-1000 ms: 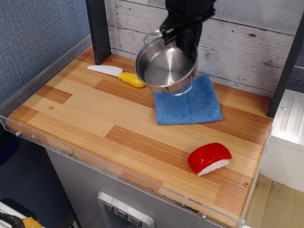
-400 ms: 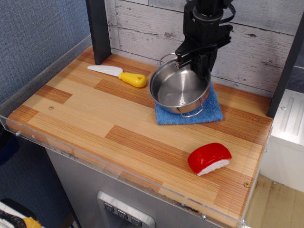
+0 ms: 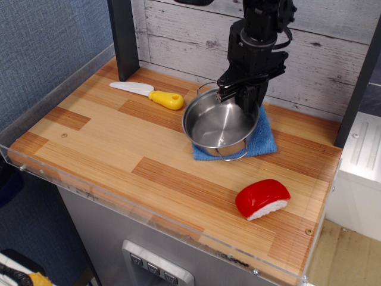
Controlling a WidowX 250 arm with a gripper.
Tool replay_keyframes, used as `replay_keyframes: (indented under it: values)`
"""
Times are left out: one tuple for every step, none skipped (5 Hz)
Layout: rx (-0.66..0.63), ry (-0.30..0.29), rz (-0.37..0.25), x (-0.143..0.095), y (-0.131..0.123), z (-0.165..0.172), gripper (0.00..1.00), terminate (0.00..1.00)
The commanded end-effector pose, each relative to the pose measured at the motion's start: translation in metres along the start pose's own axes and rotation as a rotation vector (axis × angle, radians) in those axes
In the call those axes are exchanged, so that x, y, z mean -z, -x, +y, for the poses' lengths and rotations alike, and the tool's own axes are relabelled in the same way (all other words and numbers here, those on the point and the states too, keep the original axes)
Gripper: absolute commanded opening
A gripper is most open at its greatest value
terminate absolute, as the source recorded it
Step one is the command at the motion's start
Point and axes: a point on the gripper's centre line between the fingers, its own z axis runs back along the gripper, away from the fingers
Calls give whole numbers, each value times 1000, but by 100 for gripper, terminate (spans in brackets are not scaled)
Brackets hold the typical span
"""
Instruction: Place pot on top of blue cloth.
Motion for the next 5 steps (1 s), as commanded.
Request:
replay_keyframes:
  values:
    - [-31, -18, -21, -5, -6, 15, 100, 0]
    - [-55, -7, -41, -9, -8, 16, 100, 0]
    - [-63, -10, -49, -9, -9, 20, 100, 0]
    - [-68, -13, -50, -10, -10, 22, 100, 0]
    - [-72, 12, -49, -17, -12, 20, 100, 0]
